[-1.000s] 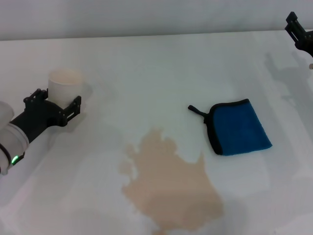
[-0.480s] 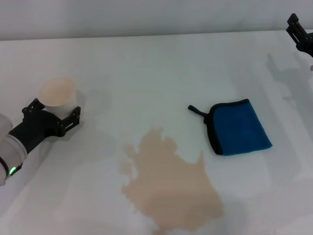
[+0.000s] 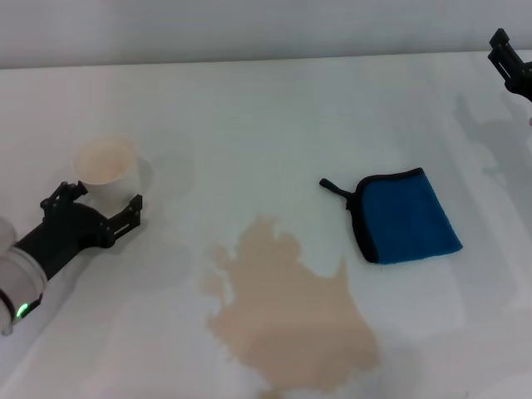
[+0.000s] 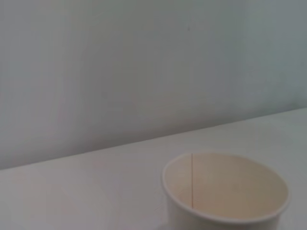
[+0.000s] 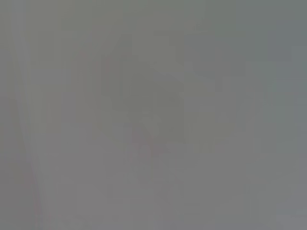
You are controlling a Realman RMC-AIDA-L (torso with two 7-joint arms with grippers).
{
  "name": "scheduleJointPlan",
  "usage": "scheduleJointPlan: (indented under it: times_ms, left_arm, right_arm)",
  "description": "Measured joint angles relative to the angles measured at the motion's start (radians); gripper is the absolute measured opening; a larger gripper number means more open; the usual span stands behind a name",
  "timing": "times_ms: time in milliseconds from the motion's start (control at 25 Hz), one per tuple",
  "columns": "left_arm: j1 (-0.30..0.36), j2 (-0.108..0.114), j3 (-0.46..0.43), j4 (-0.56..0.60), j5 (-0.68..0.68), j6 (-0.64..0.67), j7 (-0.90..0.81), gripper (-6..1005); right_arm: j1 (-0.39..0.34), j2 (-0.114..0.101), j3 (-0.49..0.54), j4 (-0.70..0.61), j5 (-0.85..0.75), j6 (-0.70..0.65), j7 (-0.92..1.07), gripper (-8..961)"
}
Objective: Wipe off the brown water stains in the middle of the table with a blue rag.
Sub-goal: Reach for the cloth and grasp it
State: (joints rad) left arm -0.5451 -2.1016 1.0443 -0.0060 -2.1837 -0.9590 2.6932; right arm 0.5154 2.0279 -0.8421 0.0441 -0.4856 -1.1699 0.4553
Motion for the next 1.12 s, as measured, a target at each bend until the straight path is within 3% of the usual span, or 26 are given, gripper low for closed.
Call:
scheduleJointPlan:
  times_ms: [400,560,720,800,920,1040,1120]
  left_arm:
    - [0.078,0.000,-0.010,-0.025,-0.034,-0.057,-0.038,892]
    - [0.125,0.003,-0.010,-0.034,-0.088,-0.146,-0.082,892]
    - [0.187,0.006,-0.011,-0.036,-0.197,-0.265,-0.126,891]
    - [0.214,0.006,-0.011,-0.037,-0.260,-0.311,-0.142,891]
    - [0.235,0.006,-0.010,-0.037,-0.343,-0.327,-0.155,891]
    - [0.236,0.008,-0.010,-0.036,-0.385,-0.319,-0.158,891]
    - [0.234,0.010,-0.010,-0.032,-0.403,-0.316,-0.158,892]
  right_arm:
    - [-0.009,-0.002,0.000,-0.004,-0.001,-0.017,0.022,846]
    - [-0.009,-0.004,0.000,-0.005,0.003,-0.011,0.031,846]
    - [-0.009,-0.014,-0.020,-0.022,-0.010,0.009,0.145,845]
    - [-0.019,-0.022,-0.082,-0.079,-0.052,0.057,0.259,845]
    - [-0.041,-0.055,-0.248,-0.230,-0.186,0.193,0.501,845]
    - [-0.054,-0.117,-0.413,-0.378,-0.361,0.280,0.799,845]
    - [-0.048,-0.155,-0.460,-0.449,-0.500,0.266,0.969,845]
